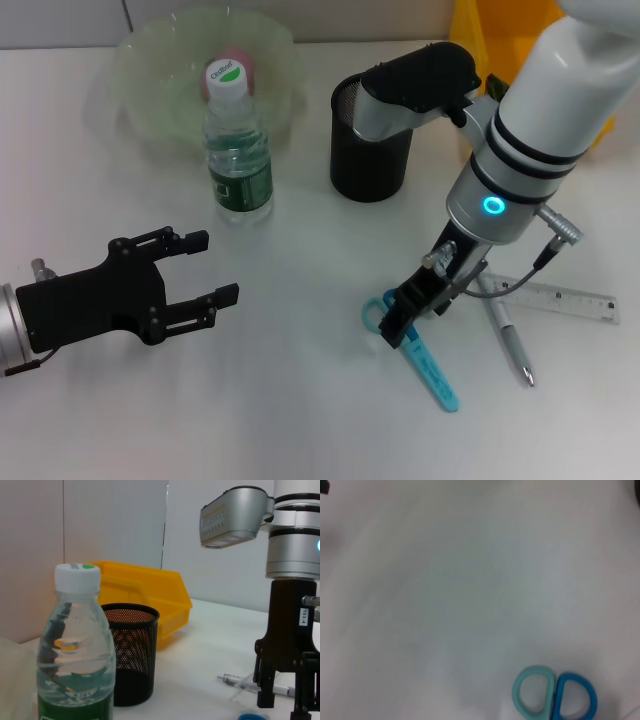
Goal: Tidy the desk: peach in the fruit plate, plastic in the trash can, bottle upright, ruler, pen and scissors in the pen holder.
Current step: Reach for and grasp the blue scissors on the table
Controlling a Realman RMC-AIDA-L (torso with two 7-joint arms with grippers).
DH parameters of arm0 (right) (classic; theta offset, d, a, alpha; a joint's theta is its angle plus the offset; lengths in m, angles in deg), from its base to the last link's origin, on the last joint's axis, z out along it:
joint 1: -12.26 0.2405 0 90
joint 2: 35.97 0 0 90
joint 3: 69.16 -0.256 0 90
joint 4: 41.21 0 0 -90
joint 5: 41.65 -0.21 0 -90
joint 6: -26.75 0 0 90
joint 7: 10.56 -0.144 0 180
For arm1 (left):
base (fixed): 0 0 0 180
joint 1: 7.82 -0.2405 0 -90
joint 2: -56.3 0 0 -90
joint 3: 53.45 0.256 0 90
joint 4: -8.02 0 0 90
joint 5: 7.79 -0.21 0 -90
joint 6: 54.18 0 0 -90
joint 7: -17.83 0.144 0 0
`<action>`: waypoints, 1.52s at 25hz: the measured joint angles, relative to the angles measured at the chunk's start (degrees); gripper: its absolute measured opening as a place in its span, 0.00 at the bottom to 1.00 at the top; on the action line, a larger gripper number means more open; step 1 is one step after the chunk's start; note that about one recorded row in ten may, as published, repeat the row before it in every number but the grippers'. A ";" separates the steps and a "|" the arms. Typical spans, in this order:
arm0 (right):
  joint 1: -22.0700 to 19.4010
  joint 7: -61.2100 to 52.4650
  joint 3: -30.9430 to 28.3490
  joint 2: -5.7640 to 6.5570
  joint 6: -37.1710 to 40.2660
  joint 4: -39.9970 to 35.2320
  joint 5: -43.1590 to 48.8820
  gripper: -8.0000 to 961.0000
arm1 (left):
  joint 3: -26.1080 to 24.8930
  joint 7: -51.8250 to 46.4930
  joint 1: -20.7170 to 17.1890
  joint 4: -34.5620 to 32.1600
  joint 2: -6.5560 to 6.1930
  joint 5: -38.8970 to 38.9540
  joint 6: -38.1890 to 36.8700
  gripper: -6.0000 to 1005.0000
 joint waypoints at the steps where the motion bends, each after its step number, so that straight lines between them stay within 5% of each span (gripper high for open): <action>1: -0.08 0.00 -0.01 0.00 0.27 0.05 -0.06 0.75 | 0.00 0.00 0.00 0.00 0.00 -0.06 0.01 0.75; 38: -0.20 0.00 2.84 0.01 0.05 0.16 -1.32 0.74 | 0.00 0.00 0.03 0.18 0.00 -0.19 0.96 0.75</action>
